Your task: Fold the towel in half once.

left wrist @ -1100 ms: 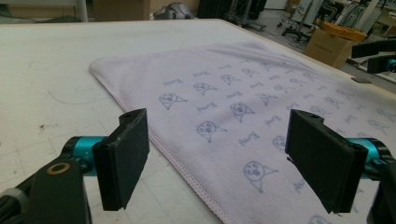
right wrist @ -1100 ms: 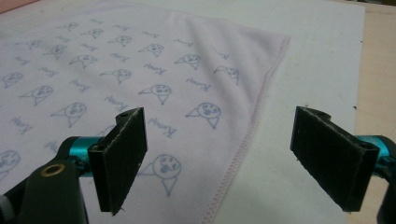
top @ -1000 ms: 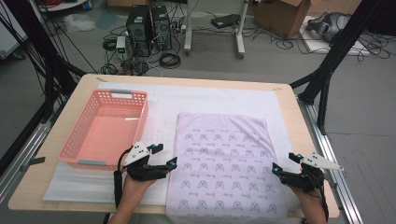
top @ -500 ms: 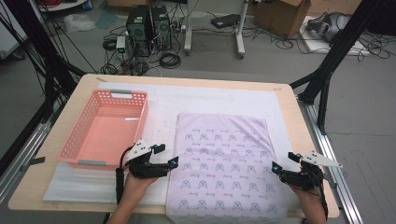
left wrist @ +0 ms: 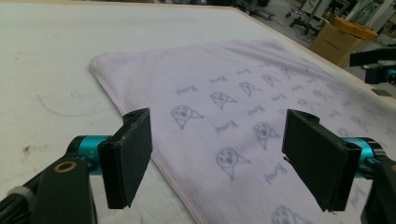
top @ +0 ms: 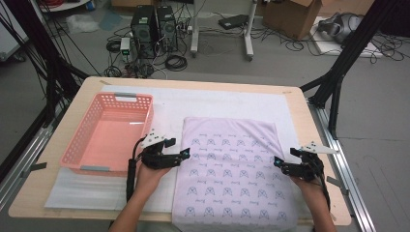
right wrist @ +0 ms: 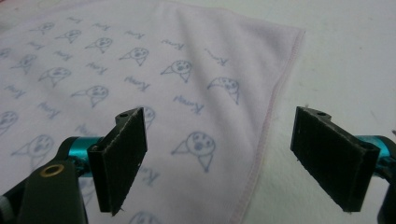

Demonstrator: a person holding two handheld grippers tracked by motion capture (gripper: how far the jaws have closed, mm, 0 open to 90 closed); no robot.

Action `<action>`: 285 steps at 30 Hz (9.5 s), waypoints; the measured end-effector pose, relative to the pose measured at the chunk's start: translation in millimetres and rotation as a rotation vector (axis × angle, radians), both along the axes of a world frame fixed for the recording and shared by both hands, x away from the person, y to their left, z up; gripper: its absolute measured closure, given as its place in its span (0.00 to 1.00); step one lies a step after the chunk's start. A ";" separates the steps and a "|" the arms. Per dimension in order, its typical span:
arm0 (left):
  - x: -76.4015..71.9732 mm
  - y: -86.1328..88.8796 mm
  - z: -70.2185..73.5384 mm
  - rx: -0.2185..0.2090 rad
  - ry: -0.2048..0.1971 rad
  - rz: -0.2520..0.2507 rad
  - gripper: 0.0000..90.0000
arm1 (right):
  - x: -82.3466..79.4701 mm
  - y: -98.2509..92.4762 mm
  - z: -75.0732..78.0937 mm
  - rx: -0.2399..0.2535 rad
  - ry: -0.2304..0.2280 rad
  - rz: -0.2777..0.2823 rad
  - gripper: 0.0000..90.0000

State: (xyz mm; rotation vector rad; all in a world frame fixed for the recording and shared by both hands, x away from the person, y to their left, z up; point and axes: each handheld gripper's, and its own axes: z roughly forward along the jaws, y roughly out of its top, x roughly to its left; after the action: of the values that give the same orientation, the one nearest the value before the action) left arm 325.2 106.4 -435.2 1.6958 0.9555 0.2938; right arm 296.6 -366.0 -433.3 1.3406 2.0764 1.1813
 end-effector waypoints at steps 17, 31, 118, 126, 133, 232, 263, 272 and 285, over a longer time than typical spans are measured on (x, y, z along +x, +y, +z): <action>64.2 -22.7 -16.6 0.206 0.140 0.109 0.38 | 57.0 5.4 1.7 -0.041 0.110 -0.064 0.26; 56.3 -42.1 -15.6 0.407 0.028 0.074 0.96 | 67.4 9.6 -6.3 -0.156 0.165 -0.153 0.76; -11.5 -7.7 -5.5 0.144 0.123 0.006 0.95 | 6.3 15.6 5.8 -0.088 0.171 -0.057 0.97; -38.9 4.2 8.5 0.080 0.007 -0.004 0.95 | -22.0 10.6 19.5 -0.038 0.062 -0.040 0.97; -72.9 11.9 8.3 0.067 -0.052 -0.028 0.93 | -62.9 7.6 22.7 0.005 -0.003 -0.009 0.97; -42.9 -4.8 -5.0 0.140 0.131 0.020 0.96 | -65.8 -1.0 -9.7 -0.003 0.068 -0.044 0.95; 85.3 -8.6 35.5 0.076 0.098 0.207 0.96 | 71.5 11.0 38.5 -0.050 -0.058 -0.132 0.96; 103.4 -9.3 36.2 0.066 0.074 0.234 0.96 | 99.8 19.0 45.1 -0.044 -0.055 -0.164 0.96; 109.1 -9.9 29.9 0.042 0.096 0.221 0.65 | 111.1 17.8 32.1 -0.022 -0.011 -0.197 0.77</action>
State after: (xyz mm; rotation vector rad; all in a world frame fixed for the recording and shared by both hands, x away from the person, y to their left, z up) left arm 434.3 96.5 -405.3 1.6561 1.2189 0.3826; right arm 407.7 -348.2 -401.2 1.4858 1.8936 1.0768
